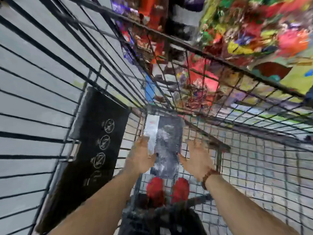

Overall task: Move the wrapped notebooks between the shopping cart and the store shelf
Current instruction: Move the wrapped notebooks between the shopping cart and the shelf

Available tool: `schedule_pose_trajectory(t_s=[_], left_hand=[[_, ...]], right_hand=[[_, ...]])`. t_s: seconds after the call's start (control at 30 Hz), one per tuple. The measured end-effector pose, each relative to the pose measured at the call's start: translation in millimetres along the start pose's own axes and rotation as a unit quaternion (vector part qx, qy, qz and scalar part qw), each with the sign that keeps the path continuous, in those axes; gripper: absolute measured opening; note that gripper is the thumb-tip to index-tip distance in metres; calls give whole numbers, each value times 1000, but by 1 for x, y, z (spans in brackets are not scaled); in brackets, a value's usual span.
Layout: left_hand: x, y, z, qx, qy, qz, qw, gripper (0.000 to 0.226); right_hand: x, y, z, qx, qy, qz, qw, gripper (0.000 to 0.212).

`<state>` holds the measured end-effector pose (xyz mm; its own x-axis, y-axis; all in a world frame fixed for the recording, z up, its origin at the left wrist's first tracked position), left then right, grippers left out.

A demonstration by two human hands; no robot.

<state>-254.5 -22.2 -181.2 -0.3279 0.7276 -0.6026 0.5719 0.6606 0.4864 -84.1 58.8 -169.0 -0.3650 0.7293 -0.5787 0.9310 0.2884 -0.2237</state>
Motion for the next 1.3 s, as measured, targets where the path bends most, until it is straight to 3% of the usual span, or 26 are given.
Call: schedule_pose_trajectory(t_s=[0.2, 0.4, 0.57, 0.67, 0.8, 0.9, 0.97, 1.07, 1.13, 1.3], left_hand=[[17, -19, 21, -31, 68, -23, 997, 86], [19, -17, 24, -94, 140, -33, 985, 80], [10, -2, 39, -105, 108, 7, 989, 76], [0, 11, 53, -110, 60, 46, 991, 74], [-3, 16, 56, -130, 7, 81, 988, 60], [0, -2, 40, -135, 67, 44, 988, 57], [4, -19, 32, -132, 108, -2, 985, 59], [7, -30, 35, -146, 89, -38, 984, 63], [10, -34, 40, -155, 73, -62, 983, 66], [22, -56, 62, -222, 70, -162, 959, 69]], right_hand=[[18, 12, 44, 221, 22, 23, 975, 71], [28, 8, 59, 364, 80, 40, 927, 32], [21, 28, 60, 526, 112, 154, 829, 15], [15, 55, 61, 525, 145, 207, 813, 21], [5, 85, 57, 525, 184, 215, 802, 26], [-3, 106, 45, 542, 239, 213, 777, 15], [-9, 122, 38, 560, 278, 225, 748, 20], [-16, 147, 30, 562, 321, 251, 720, 26], [-15, 158, 27, 551, 332, 249, 724, 22], [-5, 150, 28, 502, 302, 200, 785, 15]])
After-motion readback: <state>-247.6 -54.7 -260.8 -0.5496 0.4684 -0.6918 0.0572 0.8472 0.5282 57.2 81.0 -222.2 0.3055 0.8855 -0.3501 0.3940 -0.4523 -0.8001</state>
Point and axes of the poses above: each hand's wrist, its own x-axis towards the middle knuckle, its own z-axis out of the palm, y = z × x, the point moved 7 cm from there along x, towards the middle knuckle
